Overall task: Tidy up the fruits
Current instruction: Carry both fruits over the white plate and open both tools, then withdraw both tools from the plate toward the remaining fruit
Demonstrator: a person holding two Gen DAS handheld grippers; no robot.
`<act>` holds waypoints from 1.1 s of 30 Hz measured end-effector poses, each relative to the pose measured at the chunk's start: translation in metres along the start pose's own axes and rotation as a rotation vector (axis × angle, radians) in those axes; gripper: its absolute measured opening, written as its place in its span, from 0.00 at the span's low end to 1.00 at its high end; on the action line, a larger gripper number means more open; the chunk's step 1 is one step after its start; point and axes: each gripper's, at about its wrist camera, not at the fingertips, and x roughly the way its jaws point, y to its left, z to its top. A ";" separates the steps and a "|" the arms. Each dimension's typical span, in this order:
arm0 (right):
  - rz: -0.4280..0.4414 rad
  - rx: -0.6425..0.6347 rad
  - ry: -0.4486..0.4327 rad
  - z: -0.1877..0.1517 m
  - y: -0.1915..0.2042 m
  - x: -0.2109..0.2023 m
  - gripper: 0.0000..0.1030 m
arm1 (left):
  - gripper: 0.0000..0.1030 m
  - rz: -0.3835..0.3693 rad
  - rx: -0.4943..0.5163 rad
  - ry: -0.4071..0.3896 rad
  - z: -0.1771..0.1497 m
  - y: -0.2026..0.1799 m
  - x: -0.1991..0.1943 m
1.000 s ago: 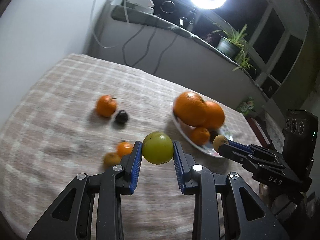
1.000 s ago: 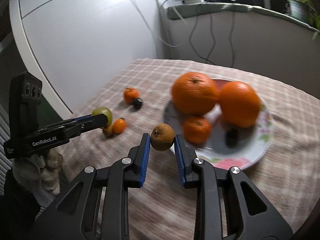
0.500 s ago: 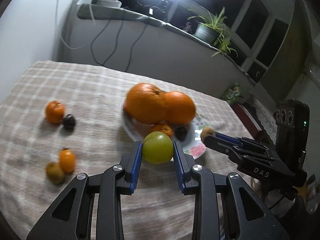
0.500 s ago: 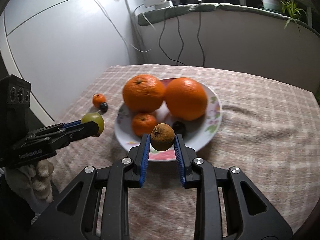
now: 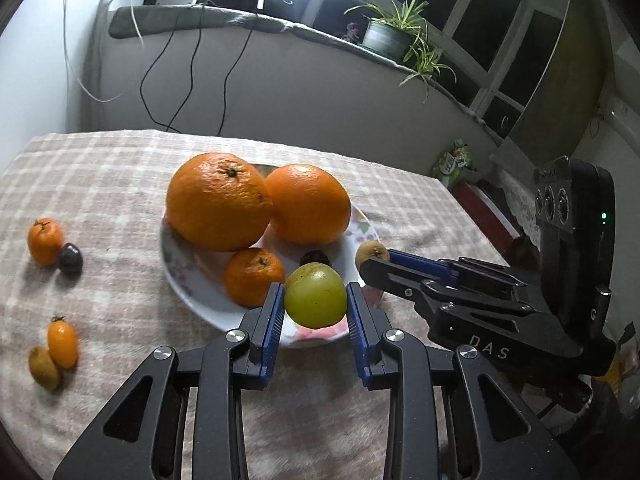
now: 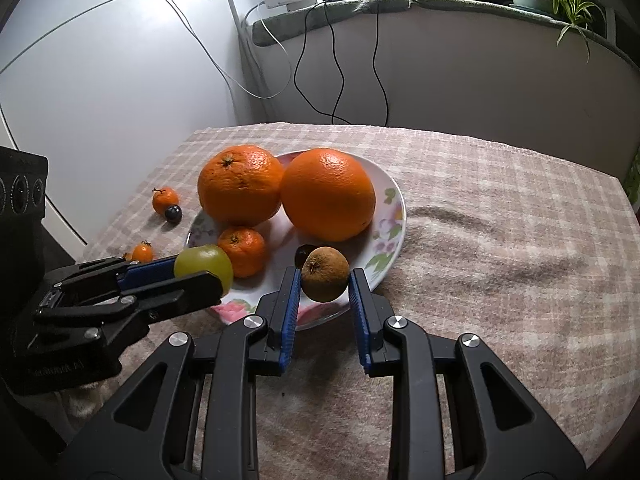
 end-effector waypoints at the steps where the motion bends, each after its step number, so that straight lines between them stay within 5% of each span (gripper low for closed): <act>1: 0.000 0.001 0.000 0.001 -0.001 0.001 0.25 | 0.28 0.001 0.001 0.001 0.001 0.000 0.001; 15: -0.010 -0.005 -0.009 0.003 -0.002 0.001 0.25 | 0.29 0.024 0.026 0.003 0.003 -0.007 0.006; 20: -0.023 -0.007 -0.016 0.004 -0.002 -0.001 0.26 | 0.52 0.029 0.032 -0.010 0.005 -0.009 0.004; 26: -0.046 -0.007 -0.043 0.005 -0.002 -0.008 0.51 | 0.52 0.028 0.026 -0.011 0.004 -0.006 0.002; 33: -0.061 -0.010 -0.063 0.007 0.001 -0.014 0.58 | 0.52 0.026 0.009 -0.008 0.002 -0.003 0.001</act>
